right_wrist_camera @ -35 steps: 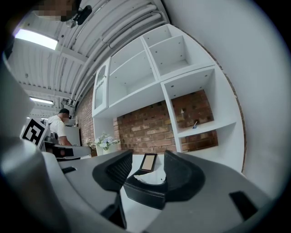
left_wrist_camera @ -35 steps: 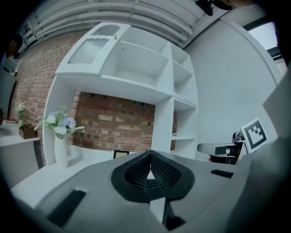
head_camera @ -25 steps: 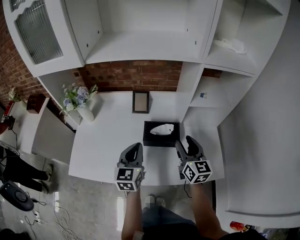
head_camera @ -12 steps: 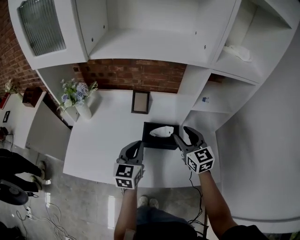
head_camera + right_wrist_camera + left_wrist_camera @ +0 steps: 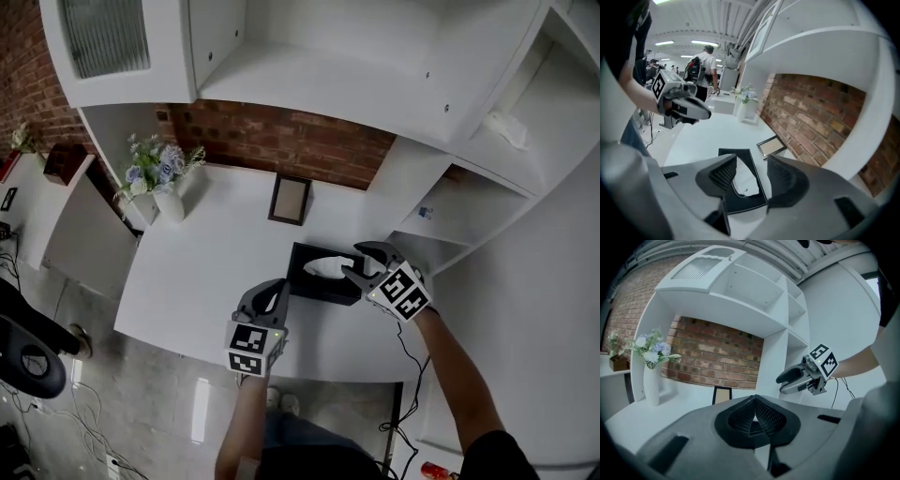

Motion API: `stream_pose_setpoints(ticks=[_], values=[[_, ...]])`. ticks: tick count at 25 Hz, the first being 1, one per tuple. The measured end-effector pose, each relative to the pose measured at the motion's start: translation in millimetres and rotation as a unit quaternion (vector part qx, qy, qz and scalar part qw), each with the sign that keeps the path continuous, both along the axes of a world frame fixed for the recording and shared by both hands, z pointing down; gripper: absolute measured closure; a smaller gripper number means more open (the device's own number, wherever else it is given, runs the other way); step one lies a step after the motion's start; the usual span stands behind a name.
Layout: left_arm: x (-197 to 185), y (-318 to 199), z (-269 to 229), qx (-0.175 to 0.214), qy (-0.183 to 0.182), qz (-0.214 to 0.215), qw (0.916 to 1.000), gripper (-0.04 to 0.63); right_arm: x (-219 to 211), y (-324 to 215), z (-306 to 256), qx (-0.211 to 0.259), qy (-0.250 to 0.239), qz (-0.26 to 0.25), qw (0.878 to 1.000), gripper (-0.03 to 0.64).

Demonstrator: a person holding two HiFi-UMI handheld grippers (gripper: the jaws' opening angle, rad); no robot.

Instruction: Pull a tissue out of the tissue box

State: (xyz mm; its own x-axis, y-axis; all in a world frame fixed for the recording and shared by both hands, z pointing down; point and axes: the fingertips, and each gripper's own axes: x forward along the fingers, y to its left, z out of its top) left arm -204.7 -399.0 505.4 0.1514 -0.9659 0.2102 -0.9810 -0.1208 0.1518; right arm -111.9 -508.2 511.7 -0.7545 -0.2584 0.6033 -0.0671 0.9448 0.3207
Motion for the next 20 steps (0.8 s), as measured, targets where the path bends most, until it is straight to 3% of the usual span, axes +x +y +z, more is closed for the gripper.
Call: stream_pose_setpoints(ticks=[6, 11, 20], values=[[-4, -4, 8, -0.007, 0.004, -0.005, 1.0, 0.586, -21, -2, 49, 0.026, 0.144, -0.095, 0.985, 0.42], [-8, -4, 16, -0.016, 0.007, -0.009, 0.9998, 0.586, -25, -15, 91, 0.033, 0.242, -0.136, 0.96, 0.425], [-13, -1, 25, -0.026, 0.011, -0.017, 0.9995, 0.586, -22, -23, 122, -0.003, 0.316, -0.151, 0.937, 0.45]])
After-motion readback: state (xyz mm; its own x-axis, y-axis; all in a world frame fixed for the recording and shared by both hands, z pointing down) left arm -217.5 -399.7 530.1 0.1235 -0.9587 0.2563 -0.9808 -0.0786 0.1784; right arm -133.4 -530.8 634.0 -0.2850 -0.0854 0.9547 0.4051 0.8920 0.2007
